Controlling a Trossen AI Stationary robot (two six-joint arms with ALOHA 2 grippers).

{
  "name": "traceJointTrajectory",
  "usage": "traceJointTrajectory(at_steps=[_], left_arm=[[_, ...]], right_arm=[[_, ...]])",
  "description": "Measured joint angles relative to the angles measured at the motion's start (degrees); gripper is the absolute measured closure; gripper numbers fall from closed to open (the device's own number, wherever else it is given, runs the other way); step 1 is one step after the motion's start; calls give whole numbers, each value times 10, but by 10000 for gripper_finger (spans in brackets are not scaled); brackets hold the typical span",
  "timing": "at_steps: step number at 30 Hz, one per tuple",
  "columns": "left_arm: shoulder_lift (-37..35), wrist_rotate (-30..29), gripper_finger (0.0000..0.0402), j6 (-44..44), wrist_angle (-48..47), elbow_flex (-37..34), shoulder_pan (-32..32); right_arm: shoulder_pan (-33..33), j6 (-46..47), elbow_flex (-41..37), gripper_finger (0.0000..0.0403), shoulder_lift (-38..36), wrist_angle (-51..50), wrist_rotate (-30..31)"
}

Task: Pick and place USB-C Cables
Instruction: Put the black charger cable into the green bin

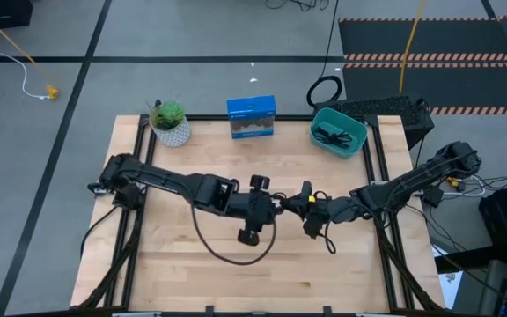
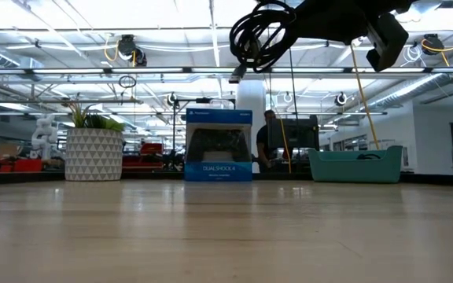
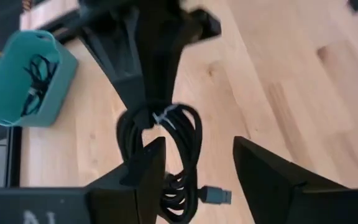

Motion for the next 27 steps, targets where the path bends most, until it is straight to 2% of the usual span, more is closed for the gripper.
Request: traceJointTrajectory(at_steps=[3, 6, 12, 17, 21, 27], left_arm=[[-19, -12, 208, -12, -19, 0, -10], [-34, -58, 217, -26, -38, 0, -24], [-37, -105, 255, -67, -126, 0, -34], [-40, -155, 291, -107, -162, -9, -26], [-84, -163, 313, -119, -147, -75, -20], [-212, -192, 337, -187, -110, -244, 19]], right_arm=[[0, 7, 0, 358, 0, -1, 1], [0, 11, 0, 358, 0, -1, 1], [0, 12, 0, 358, 0, 0, 2], [0, 12, 0, 358, 0, -1, 6], [0, 12, 0, 358, -1, -1, 37], [0, 24, 0, 358, -4, -5, 48]])
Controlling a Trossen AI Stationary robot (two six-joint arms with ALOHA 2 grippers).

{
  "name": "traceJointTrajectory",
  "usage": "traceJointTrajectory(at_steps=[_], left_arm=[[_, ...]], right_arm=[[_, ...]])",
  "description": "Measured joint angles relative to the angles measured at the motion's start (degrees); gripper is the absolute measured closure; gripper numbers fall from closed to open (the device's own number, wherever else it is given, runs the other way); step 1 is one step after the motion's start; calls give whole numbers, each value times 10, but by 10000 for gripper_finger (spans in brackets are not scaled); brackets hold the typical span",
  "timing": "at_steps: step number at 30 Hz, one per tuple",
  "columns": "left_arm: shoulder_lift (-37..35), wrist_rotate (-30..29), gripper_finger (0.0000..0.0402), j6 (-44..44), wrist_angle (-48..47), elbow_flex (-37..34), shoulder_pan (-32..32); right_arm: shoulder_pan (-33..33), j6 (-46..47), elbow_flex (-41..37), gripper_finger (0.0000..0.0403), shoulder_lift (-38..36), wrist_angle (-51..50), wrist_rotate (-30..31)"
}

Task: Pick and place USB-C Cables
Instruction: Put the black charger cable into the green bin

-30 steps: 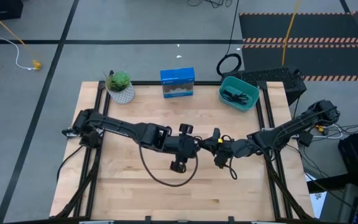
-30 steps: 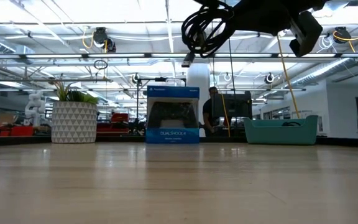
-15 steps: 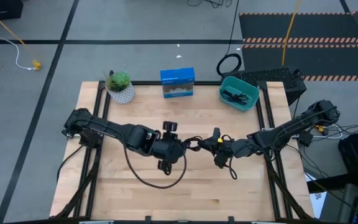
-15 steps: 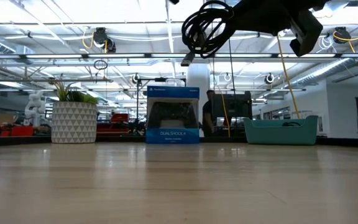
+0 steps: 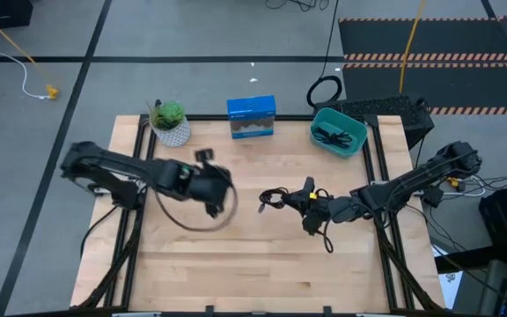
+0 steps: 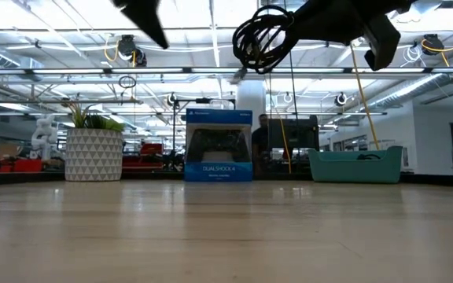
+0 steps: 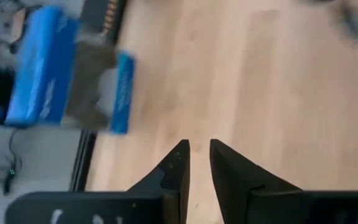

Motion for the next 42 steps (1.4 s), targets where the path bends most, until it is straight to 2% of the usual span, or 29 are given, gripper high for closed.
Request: traceJointTrajectory(at_steps=[4, 8, 11, 15, 32, 37, 42], left_arm=[[-114, 1, 346, -19, 67, -122, 19], [-226, 46, 350, 21, 180, -225, 17], [-295, 103, 350, 64, 275, -283, 9], [-350, 134, 350, 99, 355, -333, 3], [-364, 141, 350, 72, 368, -355, 2], [-364, 141, 350, 73, 368, -355, 2], [-363, 141, 350, 73, 370, -355, 2]], right_arm=[[-4, 5, 0, 358, -7, -2, 1], [-8, 24, 0, 358, -23, -7, 0], [-14, 33, 0, 358, -34, -16, 0], [-17, 36, 0, 358, -42, -12, -1], [-48, 104, 0, 358, -59, 0, -5], [-94, 124, 1, 358, -108, 0, -5], [-180, 107, 1, 358, -172, -1, -5]])
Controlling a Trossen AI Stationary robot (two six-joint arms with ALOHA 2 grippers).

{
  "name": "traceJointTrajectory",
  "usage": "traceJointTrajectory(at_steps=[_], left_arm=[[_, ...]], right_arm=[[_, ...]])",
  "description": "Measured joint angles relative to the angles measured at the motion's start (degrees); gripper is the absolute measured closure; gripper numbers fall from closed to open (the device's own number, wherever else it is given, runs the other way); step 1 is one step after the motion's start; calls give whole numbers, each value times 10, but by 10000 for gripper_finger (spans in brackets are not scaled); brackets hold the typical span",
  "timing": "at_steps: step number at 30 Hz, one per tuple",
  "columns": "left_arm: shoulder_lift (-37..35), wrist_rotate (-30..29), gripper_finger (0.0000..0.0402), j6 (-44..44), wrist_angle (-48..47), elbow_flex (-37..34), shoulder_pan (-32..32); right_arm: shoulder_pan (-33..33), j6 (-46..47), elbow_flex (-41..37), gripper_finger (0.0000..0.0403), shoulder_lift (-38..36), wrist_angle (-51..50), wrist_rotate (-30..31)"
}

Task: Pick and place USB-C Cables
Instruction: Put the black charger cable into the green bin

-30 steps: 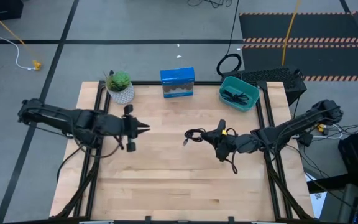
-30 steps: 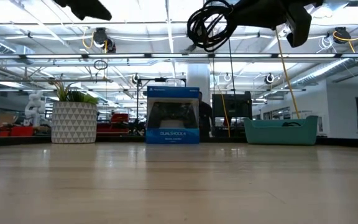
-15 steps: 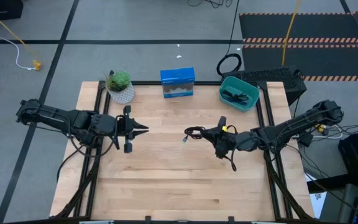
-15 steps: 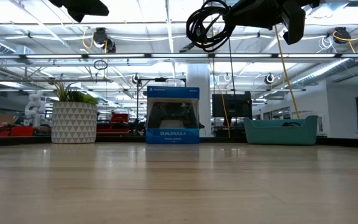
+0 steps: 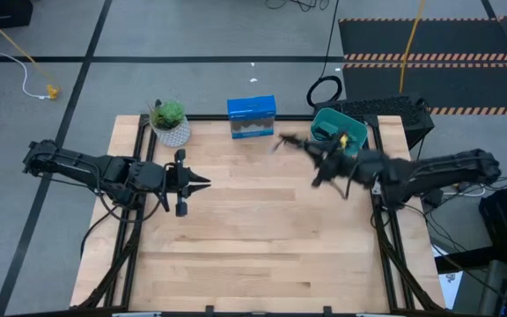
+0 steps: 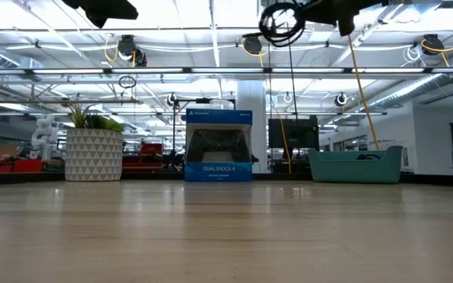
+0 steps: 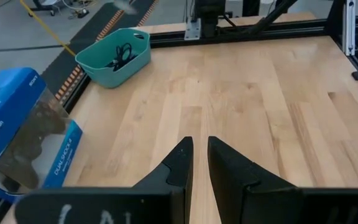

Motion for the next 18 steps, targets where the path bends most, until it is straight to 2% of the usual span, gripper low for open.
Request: traceJointTrajectory(at_steps=[8, 18], left_arm=[[0, 0, 350, 10, 20, 0, 0], [0, 0, 350, 13, 29, 0, 0]], right_arm=[[-159, -65, 22, 358, -85, -43, -3], [-303, -116, 59, 358, -99, -128, -80]])
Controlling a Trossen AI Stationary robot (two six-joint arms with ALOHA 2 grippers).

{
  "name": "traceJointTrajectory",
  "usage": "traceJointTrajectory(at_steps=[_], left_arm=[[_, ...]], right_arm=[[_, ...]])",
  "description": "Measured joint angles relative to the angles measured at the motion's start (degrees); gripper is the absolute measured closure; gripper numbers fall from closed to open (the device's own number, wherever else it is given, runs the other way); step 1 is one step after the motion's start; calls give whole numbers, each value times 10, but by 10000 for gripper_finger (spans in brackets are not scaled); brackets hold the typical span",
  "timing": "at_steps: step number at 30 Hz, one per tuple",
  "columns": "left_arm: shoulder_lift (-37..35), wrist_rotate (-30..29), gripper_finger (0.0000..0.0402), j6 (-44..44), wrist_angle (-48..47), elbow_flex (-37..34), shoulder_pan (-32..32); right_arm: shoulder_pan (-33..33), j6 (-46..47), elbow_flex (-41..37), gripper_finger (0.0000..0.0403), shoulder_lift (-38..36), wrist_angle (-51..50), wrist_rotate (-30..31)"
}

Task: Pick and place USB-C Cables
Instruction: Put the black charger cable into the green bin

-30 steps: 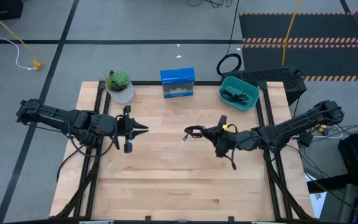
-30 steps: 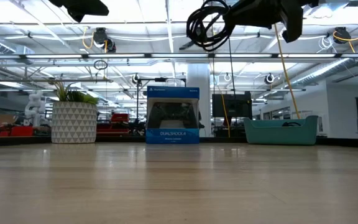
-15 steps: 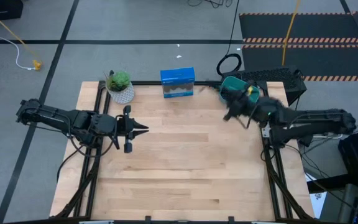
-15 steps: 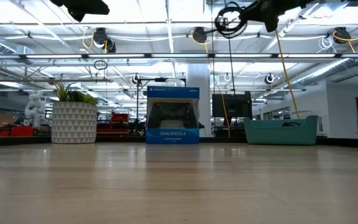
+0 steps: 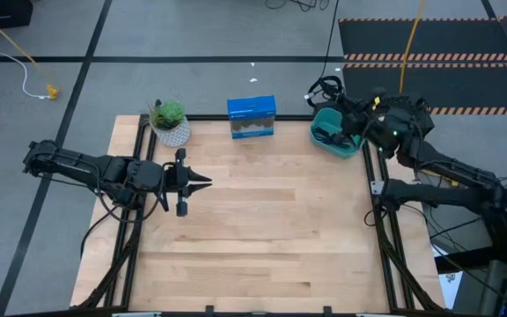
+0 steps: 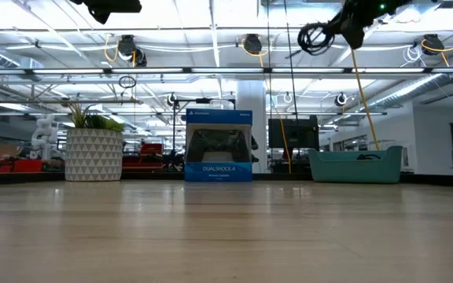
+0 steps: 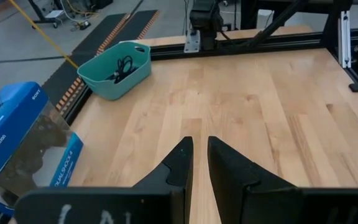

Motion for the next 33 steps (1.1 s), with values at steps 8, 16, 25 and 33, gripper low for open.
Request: traceJointTrajectory(at_steps=[8, 16, 25, 33], left_arm=[[0, 0, 350, -1, 0, 0, 0], [0, 0, 350, -1, 0, 0, 0], [0, 0, 350, -2, 0, 0, 0], [0, 0, 350, -2, 0, 0, 0]], right_arm=[[-91, 150, 4, 358, 11, -101, -105], [-150, 244, 4, 358, 62, -160, -144], [-226, 291, 4, 358, 135, -207, -194], [-262, 298, 4, 358, 181, -253, -191]])
